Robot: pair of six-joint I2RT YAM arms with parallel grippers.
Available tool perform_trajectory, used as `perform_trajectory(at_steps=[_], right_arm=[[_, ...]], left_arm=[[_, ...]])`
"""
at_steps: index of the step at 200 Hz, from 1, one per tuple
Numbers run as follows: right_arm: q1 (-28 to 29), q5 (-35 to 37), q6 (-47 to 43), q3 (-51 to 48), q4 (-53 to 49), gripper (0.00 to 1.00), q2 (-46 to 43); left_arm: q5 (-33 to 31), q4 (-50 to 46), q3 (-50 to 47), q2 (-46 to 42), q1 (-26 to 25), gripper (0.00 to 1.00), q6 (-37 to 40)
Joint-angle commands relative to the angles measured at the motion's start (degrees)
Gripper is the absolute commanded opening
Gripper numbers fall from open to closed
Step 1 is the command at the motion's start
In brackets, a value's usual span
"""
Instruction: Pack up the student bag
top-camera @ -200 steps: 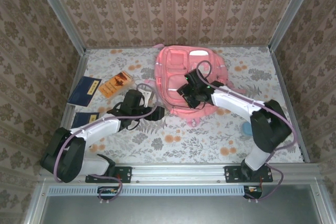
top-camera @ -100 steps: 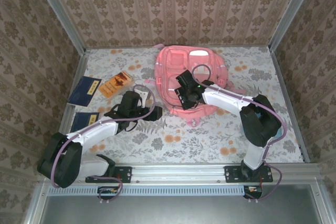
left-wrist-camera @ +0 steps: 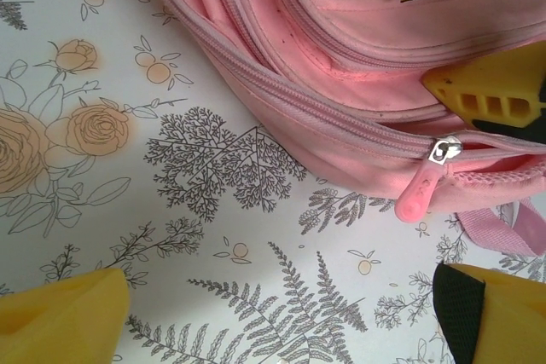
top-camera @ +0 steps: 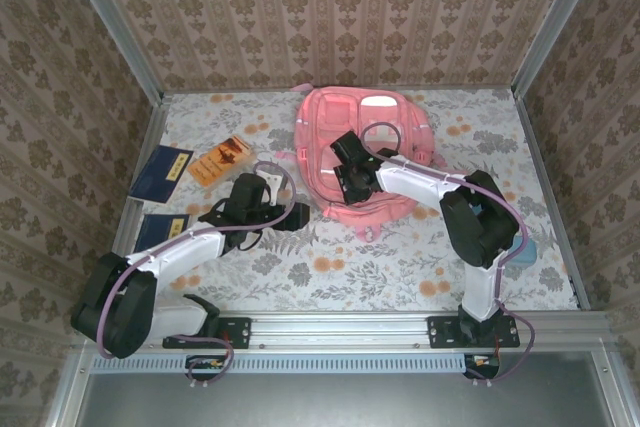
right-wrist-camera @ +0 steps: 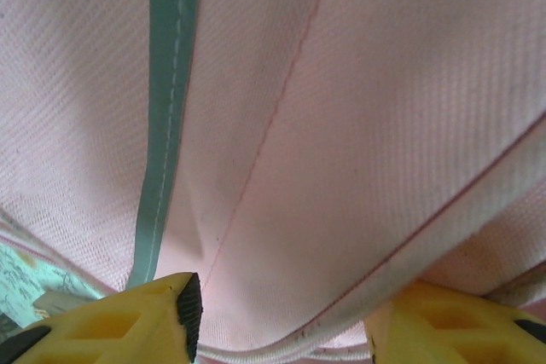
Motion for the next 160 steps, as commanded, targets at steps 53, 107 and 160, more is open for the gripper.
perform_trajectory(at_steps=[53, 107, 160], right_arm=[[-1.12, 4.2, -4.21, -1.17, 1.4, 0.14, -3.33], [-1.34, 4.57, -13.33, -5.06, 3.79, 0.1, -14.53], [-1.91, -0.33, -14.83, -5.34, 5.47, 0.1, -16.81]], left_arm=[[8.67, 2.43, 2.75, 3.58, -0.39, 0.89, 1.99], [15.17, 6.82, 4.12, 7.57, -2.97, 0.77, 5.12], [18.01, 11.04, 7.46, 13.55, -7.36, 0.67, 5.7]])
